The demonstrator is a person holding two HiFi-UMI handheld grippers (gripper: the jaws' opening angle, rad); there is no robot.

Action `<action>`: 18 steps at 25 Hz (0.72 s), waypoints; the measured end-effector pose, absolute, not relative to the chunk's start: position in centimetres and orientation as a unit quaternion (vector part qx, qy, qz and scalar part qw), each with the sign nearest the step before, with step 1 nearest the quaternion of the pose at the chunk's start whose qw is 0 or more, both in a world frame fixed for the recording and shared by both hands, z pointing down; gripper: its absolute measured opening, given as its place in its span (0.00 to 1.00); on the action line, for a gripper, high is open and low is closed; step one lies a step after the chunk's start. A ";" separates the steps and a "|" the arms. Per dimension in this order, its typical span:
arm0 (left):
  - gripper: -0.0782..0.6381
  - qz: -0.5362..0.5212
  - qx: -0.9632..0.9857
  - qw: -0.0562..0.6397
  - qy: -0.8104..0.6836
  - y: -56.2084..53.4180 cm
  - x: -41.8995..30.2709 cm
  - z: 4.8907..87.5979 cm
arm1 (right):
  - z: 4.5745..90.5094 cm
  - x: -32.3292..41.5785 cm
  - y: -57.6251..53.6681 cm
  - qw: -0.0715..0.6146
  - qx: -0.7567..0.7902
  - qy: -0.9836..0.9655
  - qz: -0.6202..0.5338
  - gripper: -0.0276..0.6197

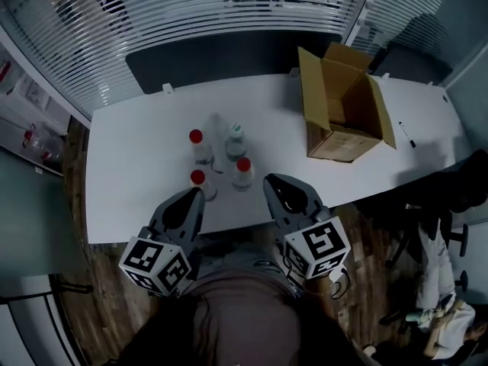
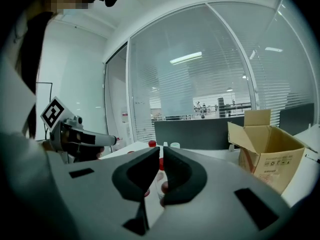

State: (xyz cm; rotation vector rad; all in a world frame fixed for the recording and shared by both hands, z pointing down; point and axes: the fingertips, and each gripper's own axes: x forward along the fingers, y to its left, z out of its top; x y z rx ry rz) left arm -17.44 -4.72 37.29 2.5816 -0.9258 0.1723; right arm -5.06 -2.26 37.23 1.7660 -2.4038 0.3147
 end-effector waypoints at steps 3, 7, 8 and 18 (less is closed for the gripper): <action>0.12 0.061 0.917 0.199 -0.339 -2.6 -16.8 36.8 | 36.5 -5.1 -0.7 0.062 0.573 -0.811 0.105 0.10; 0.12 0.055 0.912 0.206 -0.351 0.2 -16.2 36.4 | 35.8 -5.0 1.4 0.064 0.563 -0.818 0.101 0.10; 0.12 0.056 0.909 0.208 -0.356 0.9 -16.2 36.2 | 35.7 -5.0 1.9 0.066 0.562 -0.818 0.100 0.10; 0.12 0.058 0.898 0.207 -0.385 6.6 -16.2 36.3 | 35.8 -4.8 6.4 0.076 0.546 -0.829 0.097 0.08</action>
